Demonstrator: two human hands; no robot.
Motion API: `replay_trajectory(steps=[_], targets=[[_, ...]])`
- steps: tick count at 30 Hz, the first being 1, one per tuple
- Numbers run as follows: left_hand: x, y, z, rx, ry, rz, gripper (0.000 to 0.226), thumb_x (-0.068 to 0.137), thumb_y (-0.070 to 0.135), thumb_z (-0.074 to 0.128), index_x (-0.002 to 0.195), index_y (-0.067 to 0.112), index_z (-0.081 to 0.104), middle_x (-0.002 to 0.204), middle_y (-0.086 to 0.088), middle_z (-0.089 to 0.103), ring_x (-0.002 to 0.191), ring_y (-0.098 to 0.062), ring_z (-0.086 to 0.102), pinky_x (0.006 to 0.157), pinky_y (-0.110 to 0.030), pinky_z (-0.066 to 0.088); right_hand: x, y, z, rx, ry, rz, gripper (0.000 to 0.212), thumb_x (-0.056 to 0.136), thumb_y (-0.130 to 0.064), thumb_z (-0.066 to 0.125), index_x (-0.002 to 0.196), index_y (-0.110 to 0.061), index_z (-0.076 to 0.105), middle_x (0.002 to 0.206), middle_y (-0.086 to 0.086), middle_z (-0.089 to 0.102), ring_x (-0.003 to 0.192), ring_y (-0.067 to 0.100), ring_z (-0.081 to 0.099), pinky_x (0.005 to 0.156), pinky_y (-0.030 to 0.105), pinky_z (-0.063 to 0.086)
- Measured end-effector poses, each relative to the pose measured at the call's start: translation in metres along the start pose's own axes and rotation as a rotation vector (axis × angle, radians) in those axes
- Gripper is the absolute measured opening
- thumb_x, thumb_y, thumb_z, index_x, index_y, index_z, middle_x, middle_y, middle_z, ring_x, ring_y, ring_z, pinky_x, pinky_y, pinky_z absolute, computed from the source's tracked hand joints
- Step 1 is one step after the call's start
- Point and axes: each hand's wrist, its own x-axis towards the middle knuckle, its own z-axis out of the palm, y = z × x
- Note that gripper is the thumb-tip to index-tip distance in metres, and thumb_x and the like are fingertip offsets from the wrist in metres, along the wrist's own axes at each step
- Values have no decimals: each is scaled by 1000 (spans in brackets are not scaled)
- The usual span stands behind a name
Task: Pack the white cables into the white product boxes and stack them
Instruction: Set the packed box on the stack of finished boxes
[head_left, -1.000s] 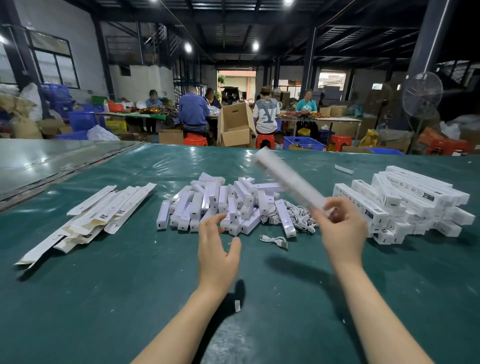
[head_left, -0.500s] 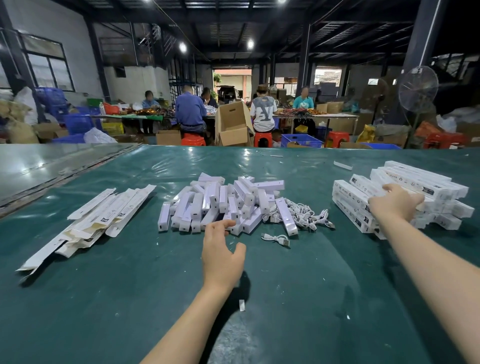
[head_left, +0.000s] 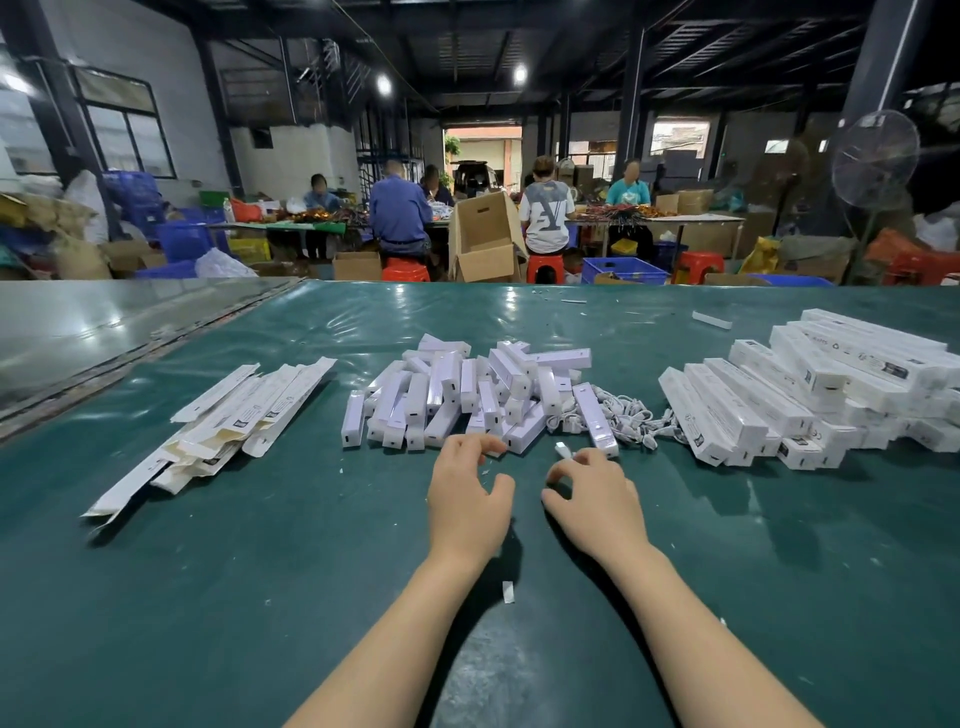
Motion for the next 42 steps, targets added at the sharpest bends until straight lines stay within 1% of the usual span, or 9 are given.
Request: replay_trajectory(steps=[6,10,18,21,27,29,32,35,42], targets=[[21,-1,-22,122,110,87,24,73,-3,56,90,12,64,94,8,51,94,-14,47,75,-16,29,5,11,-4,-132,-4,102,47,88,-49,46,115,-13,56,128,6,47,118,26,41,98,36,33],[63,-18,-54,230,349,-105,27,77,1,55,101,9,63,110,-10,56,106,-29,45,83,-26,29,5,13,-6,-83,39,127,43,87,-46,49,115,-13,57,130,4,44,121,25,37,100,36,31],[106,-92,-113,1049,-107,-421,54,88,39,49,135,14,39,154,-12,7,141,-32,1,110,-45,17,5,8,-8,84,144,52,33,87,-25,52,119,-18,56,134,4,35,128,21,27,101,32,25],[104,-106,-116,1083,-181,-535,58,91,48,37,138,14,37,154,-17,-3,141,-33,-1,111,-44,15,6,8,-5,90,105,18,27,86,-23,51,112,-18,59,128,3,39,124,21,31,99,29,27],[105,-108,-119,1187,14,-390,43,84,42,50,117,16,56,127,-15,39,115,-31,35,93,-37,31,8,10,-4,135,116,13,22,86,-20,52,105,-18,61,123,1,42,121,18,33,98,29,29],[106,-110,-122,1163,114,-285,34,77,28,59,108,14,58,121,-15,39,109,-31,33,89,-38,30,8,10,-4,150,120,13,20,86,-19,52,103,-17,62,121,0,43,120,18,34,97,29,30],[104,-119,-134,1074,252,-430,45,74,19,61,118,14,52,142,-23,20,130,-34,13,104,-45,15,8,10,-4,155,117,12,20,85,-18,51,101,-17,63,120,0,44,119,18,35,96,29,29],[100,-126,-148,1090,195,-684,46,87,28,45,132,23,39,146,-28,16,134,-39,11,110,-50,6,8,10,-4,145,103,9,20,85,-19,51,101,-18,63,121,0,45,121,18,35,98,29,28],[92,-119,-130,1080,150,-579,35,87,14,40,122,13,45,130,-11,49,121,-32,33,97,-45,24,6,8,-7,132,75,11,19,85,-18,51,98,-18,65,121,0,47,123,18,35,100,32,28]])
